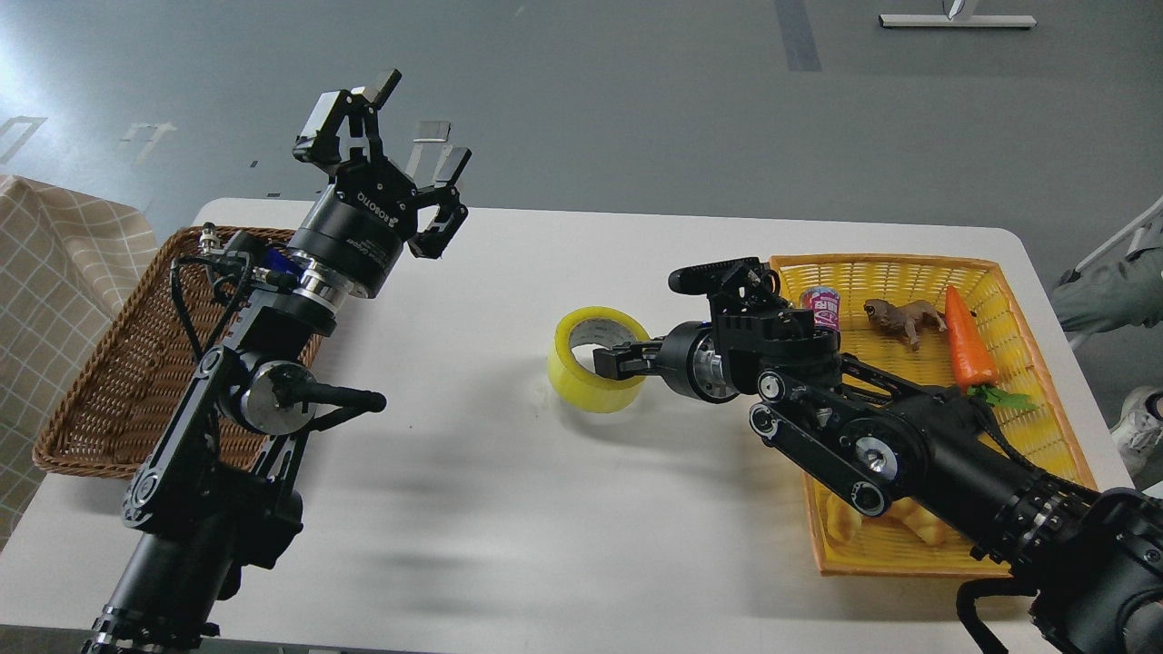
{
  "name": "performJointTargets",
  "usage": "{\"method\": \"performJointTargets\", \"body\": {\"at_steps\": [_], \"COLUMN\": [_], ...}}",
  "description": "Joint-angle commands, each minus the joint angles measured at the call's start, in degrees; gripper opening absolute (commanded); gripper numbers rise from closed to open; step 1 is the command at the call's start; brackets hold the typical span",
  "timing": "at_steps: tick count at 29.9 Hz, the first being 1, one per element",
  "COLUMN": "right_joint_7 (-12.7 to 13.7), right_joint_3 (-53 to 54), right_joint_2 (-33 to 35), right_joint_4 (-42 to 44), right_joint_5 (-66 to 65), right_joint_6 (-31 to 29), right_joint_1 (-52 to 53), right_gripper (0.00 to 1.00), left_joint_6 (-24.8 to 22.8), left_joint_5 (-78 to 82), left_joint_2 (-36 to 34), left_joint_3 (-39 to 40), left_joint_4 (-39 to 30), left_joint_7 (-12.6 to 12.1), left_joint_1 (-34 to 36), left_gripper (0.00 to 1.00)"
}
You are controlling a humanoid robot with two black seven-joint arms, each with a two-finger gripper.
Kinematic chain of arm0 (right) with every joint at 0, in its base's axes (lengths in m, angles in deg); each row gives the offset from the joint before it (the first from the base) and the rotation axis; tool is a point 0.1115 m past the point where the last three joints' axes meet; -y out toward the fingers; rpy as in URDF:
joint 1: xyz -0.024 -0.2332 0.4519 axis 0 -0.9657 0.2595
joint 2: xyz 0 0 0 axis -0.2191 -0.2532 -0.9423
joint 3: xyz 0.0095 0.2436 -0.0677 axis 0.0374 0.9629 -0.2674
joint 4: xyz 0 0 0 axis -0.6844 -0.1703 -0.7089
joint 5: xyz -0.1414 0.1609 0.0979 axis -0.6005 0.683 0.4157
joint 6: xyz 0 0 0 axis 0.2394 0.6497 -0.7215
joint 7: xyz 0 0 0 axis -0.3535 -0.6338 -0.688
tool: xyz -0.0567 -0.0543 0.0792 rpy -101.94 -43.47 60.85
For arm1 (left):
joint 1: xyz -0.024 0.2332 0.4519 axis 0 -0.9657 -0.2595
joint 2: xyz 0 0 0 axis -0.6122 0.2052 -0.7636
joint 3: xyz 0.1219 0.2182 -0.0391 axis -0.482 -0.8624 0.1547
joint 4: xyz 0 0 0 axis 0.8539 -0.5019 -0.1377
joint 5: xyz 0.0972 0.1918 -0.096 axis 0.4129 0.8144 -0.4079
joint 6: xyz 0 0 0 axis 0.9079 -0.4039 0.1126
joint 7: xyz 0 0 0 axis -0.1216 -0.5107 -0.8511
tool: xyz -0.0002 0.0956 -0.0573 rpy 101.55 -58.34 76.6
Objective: Place and transfer tape with both arms
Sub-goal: 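Set the tape roll on the table and open the right gripper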
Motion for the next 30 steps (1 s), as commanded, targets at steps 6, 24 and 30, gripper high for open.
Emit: {"method": "performJointTargets", "body": {"at_steps": [6,24,30], "right_joint_7": [0.07,0.16,0.68], "right_joint_3": [-2.07,0.99,8.63], "right_joint_2": [0.0,0.0,0.0], "right_joint_4": [0.53,0.36,-2.88], "right_joint_5": [0.0,0.27,0.53], "right_joint_6": [0.0,0.0,0.0], "right_joint_1": [-0.33,0.28,4.05], "right_gripper": [0.21,0.95,0.99], "left_joint_6": [0.0,-0.26,-0.26], "left_joint_5": [0.03,-0.06,-0.15], "left_joint_2": [-0.03,-3.01,-3.28], "left_joint_3": [0.38,0.65,0.82], "left_joint_4": [0.0,-0.35,-0.27], "left_joint_7": [0.0,-0.09,-0.09], "left_joint_1": [-0.37,-0.98,-0.89], "left_gripper": [0.98,0.98,0.98]}}
